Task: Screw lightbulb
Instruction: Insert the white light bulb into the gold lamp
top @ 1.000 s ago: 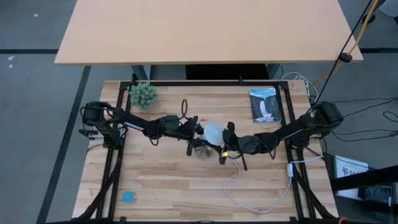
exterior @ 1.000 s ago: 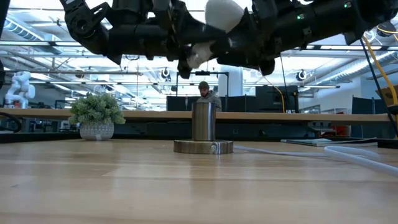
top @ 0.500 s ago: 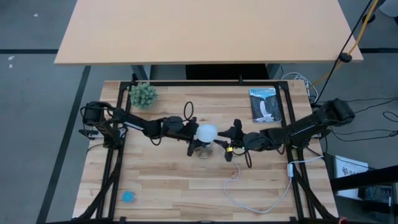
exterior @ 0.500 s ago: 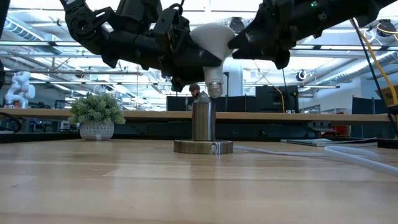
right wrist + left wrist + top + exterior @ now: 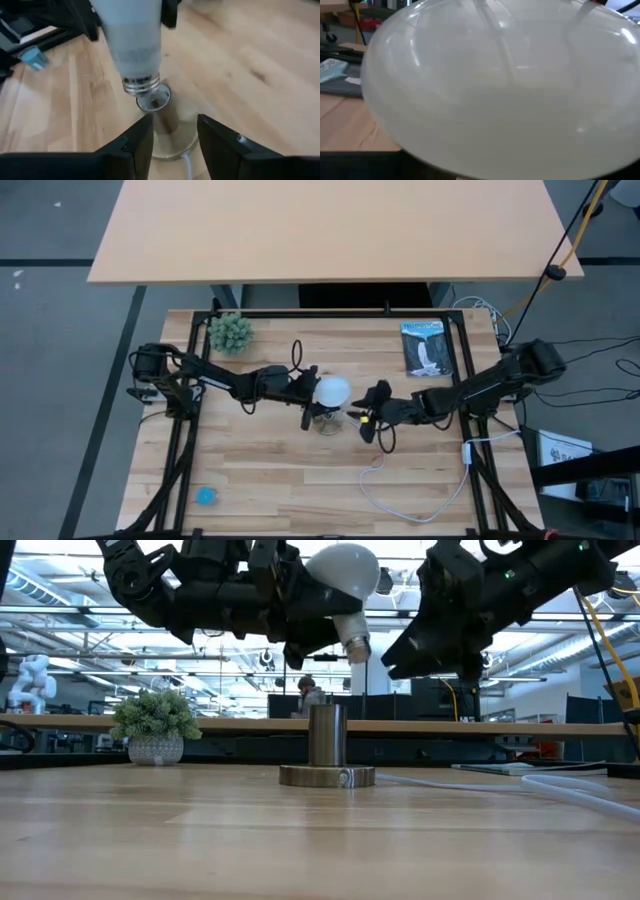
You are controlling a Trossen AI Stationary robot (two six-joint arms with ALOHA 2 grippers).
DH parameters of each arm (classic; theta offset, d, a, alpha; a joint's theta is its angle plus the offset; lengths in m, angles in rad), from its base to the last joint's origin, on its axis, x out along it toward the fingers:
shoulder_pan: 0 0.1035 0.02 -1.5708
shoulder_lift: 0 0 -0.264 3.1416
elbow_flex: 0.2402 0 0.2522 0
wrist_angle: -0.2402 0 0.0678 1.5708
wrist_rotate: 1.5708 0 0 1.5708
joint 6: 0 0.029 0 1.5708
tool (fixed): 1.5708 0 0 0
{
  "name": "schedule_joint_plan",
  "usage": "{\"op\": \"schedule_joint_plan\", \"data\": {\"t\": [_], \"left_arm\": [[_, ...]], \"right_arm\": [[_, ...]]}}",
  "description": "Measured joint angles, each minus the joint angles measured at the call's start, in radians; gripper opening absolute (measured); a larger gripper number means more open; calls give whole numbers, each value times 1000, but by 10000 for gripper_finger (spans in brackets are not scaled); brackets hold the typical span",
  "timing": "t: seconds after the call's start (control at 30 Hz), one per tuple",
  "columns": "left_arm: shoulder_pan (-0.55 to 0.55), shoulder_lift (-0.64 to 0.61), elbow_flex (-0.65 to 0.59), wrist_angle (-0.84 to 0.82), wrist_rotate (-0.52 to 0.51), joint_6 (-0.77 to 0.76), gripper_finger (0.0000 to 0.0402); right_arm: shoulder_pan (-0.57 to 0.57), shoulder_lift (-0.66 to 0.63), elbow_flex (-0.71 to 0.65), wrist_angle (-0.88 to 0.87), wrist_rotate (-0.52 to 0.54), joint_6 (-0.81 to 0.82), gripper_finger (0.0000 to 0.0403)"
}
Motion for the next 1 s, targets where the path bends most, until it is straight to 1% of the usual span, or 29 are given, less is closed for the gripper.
{"op": "schedule_joint_plan", "data": {"t": [0.1, 0.2, 0.33, 0.5, 0.6, 0.77, 1.0], "left_arm": [[0, 0, 0, -9, 0, 0, 202], [0, 0, 0, -16, 0, 0, 202], [0, 0, 0, -19, 0, 0, 202], [0, 0, 0, -25, 1, 1, 202], [0, 0, 0, -24, 1, 0, 202], [-1, 0, 0, -15, 1, -1, 202], [-1, 0, -1, -14, 1, -1, 202]], "right_arm": [[1, 32, 0, 5, -2, 51, 160], [1, 59, 0, 62, -4, 57, 180], [1, 78, 0, 157, -30, 7, 211], [-1, 79, 0, 180, -26, -44, 250], [-9, 82, 0, 203, -24, -72, 266], [-30, 111, 0, 291, -22, -130, 276], [-42, 150, 0, 390, -26, -235, 267]]}}
